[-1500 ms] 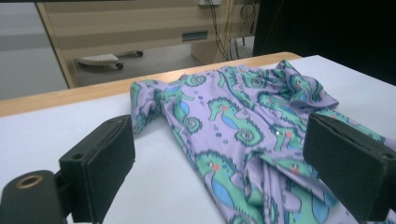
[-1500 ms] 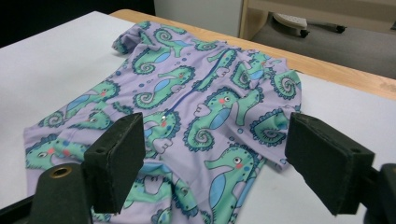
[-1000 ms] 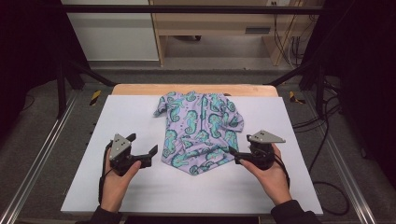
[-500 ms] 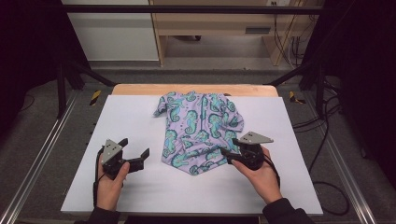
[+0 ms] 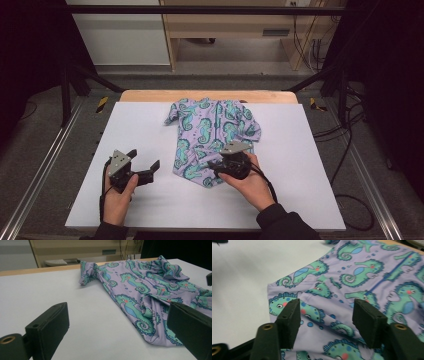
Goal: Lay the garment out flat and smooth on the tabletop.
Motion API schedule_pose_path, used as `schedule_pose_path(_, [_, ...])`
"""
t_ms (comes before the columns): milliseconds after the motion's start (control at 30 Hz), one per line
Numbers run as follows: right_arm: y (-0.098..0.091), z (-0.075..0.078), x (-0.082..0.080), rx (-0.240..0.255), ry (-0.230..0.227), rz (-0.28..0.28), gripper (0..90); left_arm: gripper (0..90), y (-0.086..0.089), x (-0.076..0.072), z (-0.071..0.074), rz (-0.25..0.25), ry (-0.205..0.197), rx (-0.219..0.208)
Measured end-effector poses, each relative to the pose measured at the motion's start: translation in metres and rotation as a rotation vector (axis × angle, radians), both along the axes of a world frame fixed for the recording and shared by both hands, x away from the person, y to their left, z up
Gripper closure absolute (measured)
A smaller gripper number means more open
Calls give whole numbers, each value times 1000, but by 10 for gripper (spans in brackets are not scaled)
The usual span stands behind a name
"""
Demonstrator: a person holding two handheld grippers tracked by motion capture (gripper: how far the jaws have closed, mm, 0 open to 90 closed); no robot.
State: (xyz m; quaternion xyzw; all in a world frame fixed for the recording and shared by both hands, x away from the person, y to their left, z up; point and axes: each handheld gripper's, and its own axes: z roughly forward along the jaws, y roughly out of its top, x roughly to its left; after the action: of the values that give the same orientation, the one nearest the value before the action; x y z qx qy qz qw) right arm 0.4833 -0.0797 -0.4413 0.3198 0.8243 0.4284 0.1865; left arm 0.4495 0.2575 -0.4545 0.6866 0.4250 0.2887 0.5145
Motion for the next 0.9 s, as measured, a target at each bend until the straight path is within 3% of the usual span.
schedule_pose_path(267, [36, -13, 6, -105, -34, 2, 231, 44, -1, 0, -1, -3, 4, 2])
schedule_pose_path(400, [47, -19, 11, -137, -46, -4, 255, 44, -1, 0, 0, -5, 5, -3])
schedule_pose_path(500, [54, -23, 15, -174, -31, 8, 290, 44, -1, 0, 0, -8, 5, -3])
schedule_pose_path(567, [58, -25, 18, -200, -31, 15, 358, 44, -1, 0, 0, -9, 6, -4])
schedule_pose_path(767, [51, -21, 25, -230, 7, -32, 711, 45, 1, 0, 1, -8, 6, -8])
schedule_pose_path(900, [36, -12, 24, -176, 32, -56, 825, 46, 0, 0, 1, -10, 12, -7])
